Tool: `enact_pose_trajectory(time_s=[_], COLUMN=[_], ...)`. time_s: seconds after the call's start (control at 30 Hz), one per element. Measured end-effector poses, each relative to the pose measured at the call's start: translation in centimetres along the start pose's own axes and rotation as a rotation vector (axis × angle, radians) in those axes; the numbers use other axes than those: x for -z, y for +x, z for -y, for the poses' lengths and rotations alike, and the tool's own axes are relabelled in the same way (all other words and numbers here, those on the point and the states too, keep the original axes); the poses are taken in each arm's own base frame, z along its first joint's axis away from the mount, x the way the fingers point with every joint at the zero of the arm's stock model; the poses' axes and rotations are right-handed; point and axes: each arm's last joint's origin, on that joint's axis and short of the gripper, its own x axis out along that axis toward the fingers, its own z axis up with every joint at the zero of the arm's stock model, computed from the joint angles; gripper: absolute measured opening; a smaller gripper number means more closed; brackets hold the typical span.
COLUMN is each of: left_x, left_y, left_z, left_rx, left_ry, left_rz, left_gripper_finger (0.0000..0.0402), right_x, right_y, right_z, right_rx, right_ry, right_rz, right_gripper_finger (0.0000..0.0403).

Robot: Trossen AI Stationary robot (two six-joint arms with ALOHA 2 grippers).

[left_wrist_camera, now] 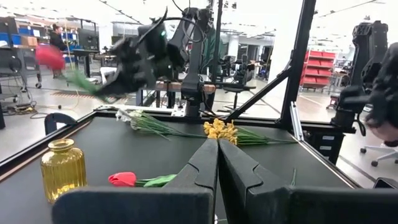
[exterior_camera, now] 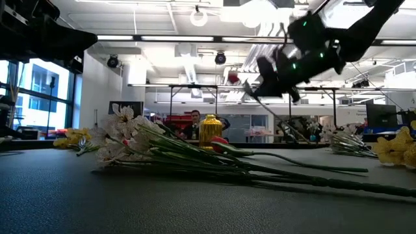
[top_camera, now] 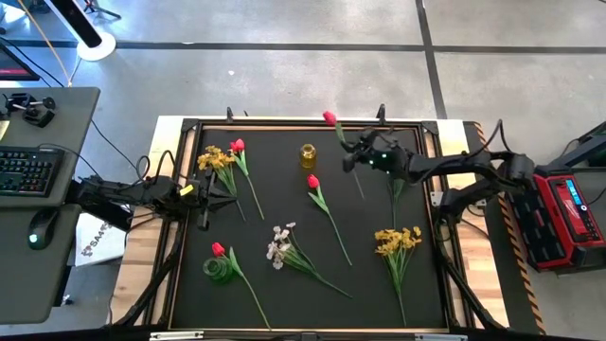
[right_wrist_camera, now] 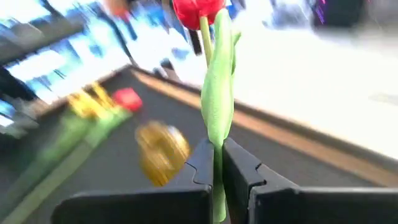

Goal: Sort flowers into vase by color
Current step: Put the red flower into the yellow vase

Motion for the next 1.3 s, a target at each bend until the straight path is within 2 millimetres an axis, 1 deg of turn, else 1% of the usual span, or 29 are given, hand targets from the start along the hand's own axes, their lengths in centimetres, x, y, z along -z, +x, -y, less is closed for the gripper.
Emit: enact_pose_trajectory(time_s=[0.13,0.2,0.33,0.43,0.57,0.67,0.73,0.87,0.93,1.03,1.17,1.3], left_x=[0.0,-0.2,-0.5,-0.6,-0.8,-0.8,-0.8,-0.7,-0.7,-0.7,-0.7,-0.7], left_y=[0.0,0.0,0.0,0.0,0.0,0.0,0.0,0.0,0.0,0.0,0.0,0.0], left_z=[0.0,0.0,0.0,0.0,0.0,0.0,0.0,0.0,0.0,0.1,0.1,0.1], left_rx=[0.000,0.001,0.002,0.001,0.001,0.002,0.002,0.004,0.009,0.016,0.016,0.016], left_ry=[-0.009,-0.010,0.001,0.024,0.033,0.033,0.022,-0.008,-0.010,-0.010,-0.009,-0.009], left_rz=[0.004,0.019,0.047,0.061,0.081,0.080,0.078,0.074,0.074,0.073,0.073,0.072], left_gripper_finger=[0.0000,0.0000,0.0000,0.0000,0.0000,0.0000,0.0000,0.0000,0.0000,0.0000,0.0000,0.0000], right_x=[-2.6,-3.6,-4.4,-4.1,-4.2,-4.4,-4.9,-5.4,-5.8,-6.2,-6.3,-5.9], right_y=[-0.5,-0.8,-1.2,-0.6,2.3,5.4,7.1,9.6,10.1,10.2,10.4,10.8], right_z=[-1.4,-2.1,-2.9,-3.0,-3.5,-4.4,-4.9,-5.0,-4.8,-4.3,-3.6,-3.6], right_rx=[-0.217,-0.310,-0.428,-0.444,-0.403,-0.439,-0.462,-0.471,-0.475,-0.464,-0.461,-0.451], right_ry=[-0.046,-0.066,-0.136,-0.187,-0.211,-0.241,-0.289,-0.303,-0.303,-0.303,-0.272,-0.285], right_rz=[0.263,0.390,0.625,0.731,0.740,0.737,0.772,0.797,0.811,0.823,0.803,0.756], right_gripper_finger=[0.0001,0.0001,0.0001,0.0001,0.0000,0.0000,0.0000,0.0000,0.0000,0.0000,0.0000,0.0000])
